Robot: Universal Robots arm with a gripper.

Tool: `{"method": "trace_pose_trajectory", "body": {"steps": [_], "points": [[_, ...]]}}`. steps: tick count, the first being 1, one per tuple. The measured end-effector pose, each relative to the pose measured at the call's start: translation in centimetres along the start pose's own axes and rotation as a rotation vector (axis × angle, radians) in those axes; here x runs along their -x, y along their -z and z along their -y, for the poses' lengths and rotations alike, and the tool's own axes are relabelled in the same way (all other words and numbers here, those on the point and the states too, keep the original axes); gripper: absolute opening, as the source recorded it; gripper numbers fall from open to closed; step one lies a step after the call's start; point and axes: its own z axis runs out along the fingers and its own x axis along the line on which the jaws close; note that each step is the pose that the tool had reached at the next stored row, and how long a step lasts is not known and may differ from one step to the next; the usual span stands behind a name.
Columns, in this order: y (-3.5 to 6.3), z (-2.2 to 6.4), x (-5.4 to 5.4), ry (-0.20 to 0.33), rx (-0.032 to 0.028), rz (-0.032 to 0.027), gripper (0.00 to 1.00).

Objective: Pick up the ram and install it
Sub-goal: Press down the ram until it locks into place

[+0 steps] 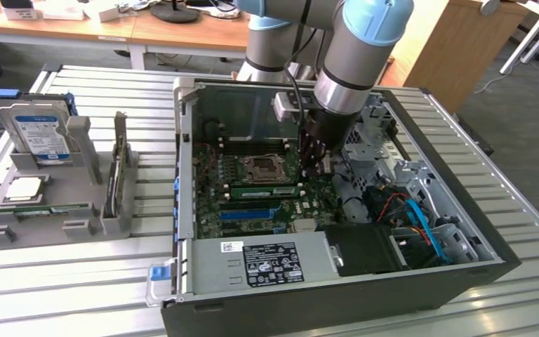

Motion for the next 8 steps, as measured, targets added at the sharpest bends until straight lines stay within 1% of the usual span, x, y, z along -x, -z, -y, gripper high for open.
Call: {"method": "trace_pose_trajectory", "body": {"steps": [3, 8], "points": [[-0.04, 0.0, 0.0, 0.0, 0.0, -0.0001, 0.11], [-0.51, 0.02, -0.01, 0.0, -0.0005, -0.0001, 0.11]]}}
